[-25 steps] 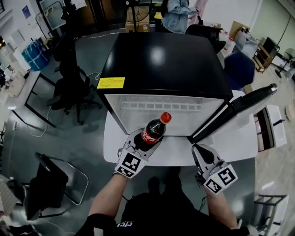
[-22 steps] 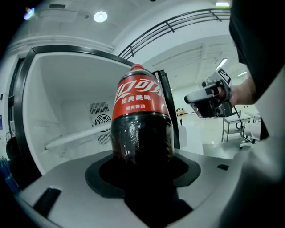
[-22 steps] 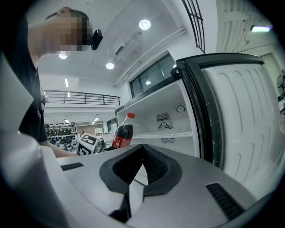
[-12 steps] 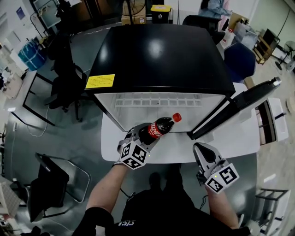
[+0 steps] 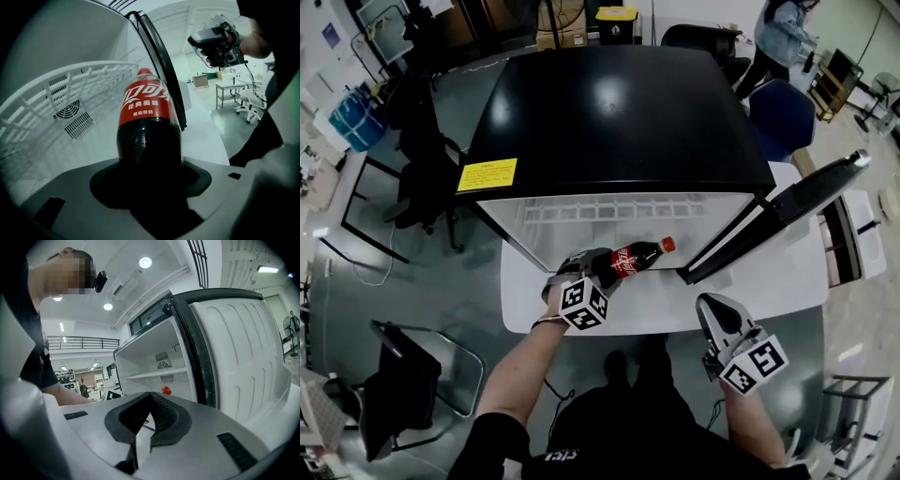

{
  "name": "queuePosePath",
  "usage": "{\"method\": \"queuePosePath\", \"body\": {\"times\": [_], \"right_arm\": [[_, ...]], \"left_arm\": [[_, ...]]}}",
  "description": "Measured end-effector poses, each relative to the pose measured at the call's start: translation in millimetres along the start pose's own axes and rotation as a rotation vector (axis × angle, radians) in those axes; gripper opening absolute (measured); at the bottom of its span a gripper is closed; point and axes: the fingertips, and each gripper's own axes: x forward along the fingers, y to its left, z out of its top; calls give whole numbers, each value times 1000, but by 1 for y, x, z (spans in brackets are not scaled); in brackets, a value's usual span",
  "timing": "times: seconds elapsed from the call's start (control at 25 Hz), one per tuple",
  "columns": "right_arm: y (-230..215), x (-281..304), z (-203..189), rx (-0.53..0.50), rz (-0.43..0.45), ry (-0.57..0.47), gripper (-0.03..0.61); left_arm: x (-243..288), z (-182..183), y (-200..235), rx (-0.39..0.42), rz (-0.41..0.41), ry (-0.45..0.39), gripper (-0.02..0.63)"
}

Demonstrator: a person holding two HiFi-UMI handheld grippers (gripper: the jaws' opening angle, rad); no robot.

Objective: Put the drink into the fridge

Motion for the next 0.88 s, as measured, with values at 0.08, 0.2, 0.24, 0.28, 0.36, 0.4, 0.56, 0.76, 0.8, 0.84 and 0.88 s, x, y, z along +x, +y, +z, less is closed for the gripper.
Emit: {"method": "queuePosePath", "body": {"times": [0.08, 0.2, 0.24, 0.28, 0.36, 0.4, 0.56, 0.76, 0.8, 0.84, 0.88], "right_arm": [[-2, 1, -2, 2, -2, 4, 17], [-1, 3, -5, 7, -1, 9, 15], [-1, 4, -5, 7, 0, 11, 15], [-1, 4, -6, 7, 1, 12, 17], [-1, 6, -6, 4, 4, 16, 15], [-1, 7, -6, 2, 5, 17, 15], [-3, 9, -6, 0, 7, 20, 17], [-5, 10, -8, 6, 5, 29, 16], [-5, 10, -8, 6, 5, 31, 15], [-5, 11, -8, 6, 5, 32, 17], [-6, 12, -9, 6, 6, 34, 16]], "left_arm": [[11, -6, -1, 9, -25, 27, 270], [26, -14, -1, 26, -61, 67, 270], [30, -17, -1, 34, -72, 80, 270], [34, -19, -1, 43, -82, 92, 270], [41, -24, -2, 59, -100, 116, 270], [44, -27, -2, 67, -109, 127, 270], [52, -35, -2, 84, -146, 162, 271], [63, -42, 0, 119, -183, 206, 272], [65, -44, 0, 130, -190, 216, 272], [66, -44, -1, 142, -198, 224, 273], [67, -44, 0, 154, -205, 230, 273]]}}
